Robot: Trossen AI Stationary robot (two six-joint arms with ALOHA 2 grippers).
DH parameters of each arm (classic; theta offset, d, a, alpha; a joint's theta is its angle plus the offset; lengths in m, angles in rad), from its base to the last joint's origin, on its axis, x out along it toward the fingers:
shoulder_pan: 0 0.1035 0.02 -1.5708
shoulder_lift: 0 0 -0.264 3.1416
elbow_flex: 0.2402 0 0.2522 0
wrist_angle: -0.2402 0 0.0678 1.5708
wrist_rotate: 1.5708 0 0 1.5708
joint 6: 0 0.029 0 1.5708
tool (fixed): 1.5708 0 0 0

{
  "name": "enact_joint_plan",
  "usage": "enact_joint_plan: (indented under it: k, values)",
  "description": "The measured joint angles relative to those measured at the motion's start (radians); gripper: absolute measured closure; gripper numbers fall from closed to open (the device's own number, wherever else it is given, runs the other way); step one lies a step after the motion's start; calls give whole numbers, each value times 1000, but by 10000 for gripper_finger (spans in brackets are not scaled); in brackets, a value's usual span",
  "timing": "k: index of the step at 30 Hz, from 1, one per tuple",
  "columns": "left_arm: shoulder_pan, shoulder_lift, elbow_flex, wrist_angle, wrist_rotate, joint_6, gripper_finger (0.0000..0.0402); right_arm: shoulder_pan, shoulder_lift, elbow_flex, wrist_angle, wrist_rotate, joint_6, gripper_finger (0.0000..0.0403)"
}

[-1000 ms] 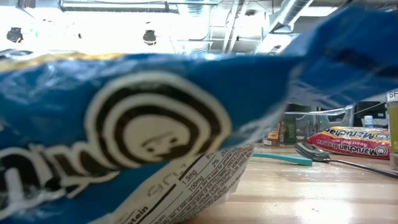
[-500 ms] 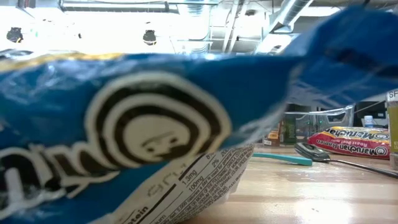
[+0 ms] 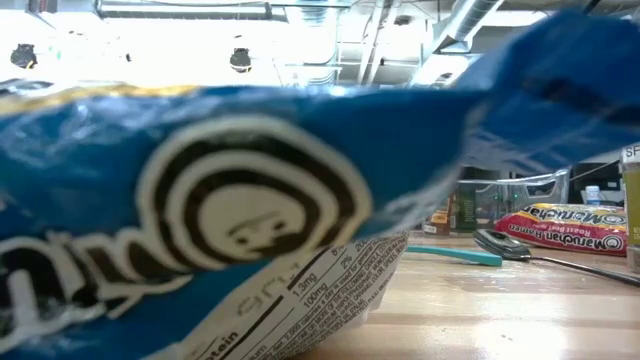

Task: Pick & Place Food Item
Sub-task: Put the gold spice bottle into the right transparent bin

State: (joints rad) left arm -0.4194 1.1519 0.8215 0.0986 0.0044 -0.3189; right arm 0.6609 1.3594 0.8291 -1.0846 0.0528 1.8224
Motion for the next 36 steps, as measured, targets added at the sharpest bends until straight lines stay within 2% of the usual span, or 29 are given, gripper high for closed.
enact_joint_plan:
  k: [10, 36]
  values:
    - [0, 0, 0, 0, 0, 0, 402, 0, 0, 0, -6, 2, 2, 110]
    - [0, 0, 0, 0, 0, 0, 402, 0, -1, 5, -7, 5, 2, 130]
